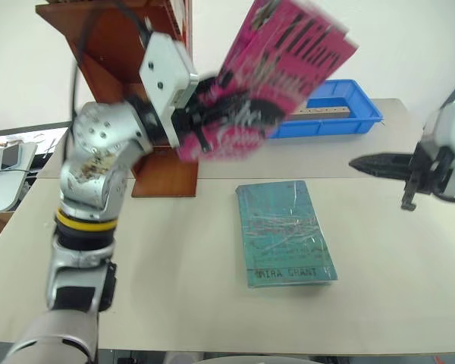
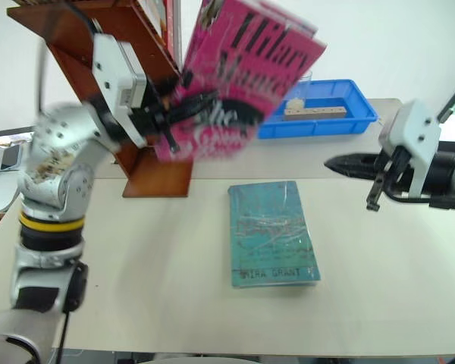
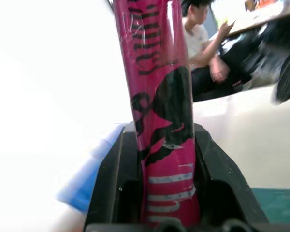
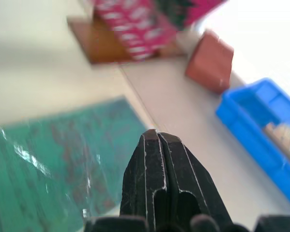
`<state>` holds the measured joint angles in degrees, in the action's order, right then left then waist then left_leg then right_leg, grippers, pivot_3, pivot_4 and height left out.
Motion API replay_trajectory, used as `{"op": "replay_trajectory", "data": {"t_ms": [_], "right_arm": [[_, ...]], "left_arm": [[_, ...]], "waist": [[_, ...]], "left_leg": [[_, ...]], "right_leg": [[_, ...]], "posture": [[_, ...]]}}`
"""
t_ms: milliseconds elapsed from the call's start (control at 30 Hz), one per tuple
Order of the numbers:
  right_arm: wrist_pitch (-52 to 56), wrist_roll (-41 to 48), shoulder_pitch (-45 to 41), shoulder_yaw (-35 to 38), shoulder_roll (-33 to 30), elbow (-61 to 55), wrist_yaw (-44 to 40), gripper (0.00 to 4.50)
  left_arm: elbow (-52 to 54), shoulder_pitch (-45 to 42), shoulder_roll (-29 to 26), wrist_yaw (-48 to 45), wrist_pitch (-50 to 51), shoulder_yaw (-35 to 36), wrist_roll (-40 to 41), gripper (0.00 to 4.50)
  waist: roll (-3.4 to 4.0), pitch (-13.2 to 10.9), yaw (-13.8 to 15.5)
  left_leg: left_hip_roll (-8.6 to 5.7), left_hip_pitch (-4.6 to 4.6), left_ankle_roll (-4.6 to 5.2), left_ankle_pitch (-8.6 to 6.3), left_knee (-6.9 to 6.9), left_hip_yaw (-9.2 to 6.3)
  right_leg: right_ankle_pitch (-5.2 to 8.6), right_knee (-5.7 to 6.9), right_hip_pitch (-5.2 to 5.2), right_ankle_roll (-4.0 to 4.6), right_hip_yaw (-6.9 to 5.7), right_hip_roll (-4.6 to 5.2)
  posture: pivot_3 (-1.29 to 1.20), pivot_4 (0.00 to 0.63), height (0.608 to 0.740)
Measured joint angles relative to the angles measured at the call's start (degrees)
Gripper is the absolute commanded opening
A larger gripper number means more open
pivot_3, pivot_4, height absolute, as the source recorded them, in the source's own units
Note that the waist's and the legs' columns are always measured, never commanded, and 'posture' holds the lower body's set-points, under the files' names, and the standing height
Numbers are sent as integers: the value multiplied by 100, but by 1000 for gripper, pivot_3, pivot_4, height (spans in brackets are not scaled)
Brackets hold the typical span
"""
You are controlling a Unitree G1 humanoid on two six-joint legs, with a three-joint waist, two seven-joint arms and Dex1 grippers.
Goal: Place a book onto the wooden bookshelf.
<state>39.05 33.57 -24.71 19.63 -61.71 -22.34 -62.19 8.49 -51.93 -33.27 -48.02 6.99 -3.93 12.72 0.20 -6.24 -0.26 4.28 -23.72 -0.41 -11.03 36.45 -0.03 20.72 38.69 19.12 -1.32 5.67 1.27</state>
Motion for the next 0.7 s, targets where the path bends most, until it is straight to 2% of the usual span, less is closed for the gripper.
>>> {"op": "replay_trajectory", "data": {"t_ms": [67, 133, 267, 400, 567, 700], "right_arm": [[364, 390, -432, -33, 28, -112, 206, 0], [561, 626, -726, -91, 93, -162, 398, 0], [711, 828, -1103, -351, 319, -152, 648, 0], [710, 826, -1339, -613, 559, 45, 789, 0], [709, 830, -1515, -878, 895, 57, 905, 0], [688, 817, -1597, -1001, 952, 168, 891, 0]], "left_arm": [[-432, -174, -333, -102, -1234, -210, -718, 687], [-964, -188, -545, -119, -1993, -401, -1227, 687], [-1830, -186, -1092, -166, -2815, -661, -2057, 687], [-2451, -156, -1559, -181, -3008, -733, -2670, 687], [-2644, -102, -1688, -223, -2822, -844, -3080, 687], [-2468, 13, -1710, -250, -2530, -836, -3111, 687]], "waist": [[5, -1, -14], [4, -2, -9], [5, -10, -20], [17, -13, -25], [21, -10, 56], [23, -8, 78]], "left_leg": [[-1, 23, 0, 1, -16, 0], [0, 22, 0, 1, -15, 0], [0, -2, 1, 1, -11, 1], [1, -5, 2, 2, -14, 1], [1, -34, 13, 8, -12, 2], [2, -43, 15, 10, -9, 4]], "right_leg": [[0, -5, -3, 0, -1, 0], [1, -1, 2, -2, -2, 1], [12, 3, 26, -25, -2, 1], [13, 16, 38, -26, -3, 0], [18, 37, 99, -38, -7, 1], [15, 51, 97, -35, -6, 0]], "posture": [[0, 150, 649], [0, 150, 649], [0, 150, 649], [0, 150, 649], [0, 150, 649], [0, 150, 649]]}}
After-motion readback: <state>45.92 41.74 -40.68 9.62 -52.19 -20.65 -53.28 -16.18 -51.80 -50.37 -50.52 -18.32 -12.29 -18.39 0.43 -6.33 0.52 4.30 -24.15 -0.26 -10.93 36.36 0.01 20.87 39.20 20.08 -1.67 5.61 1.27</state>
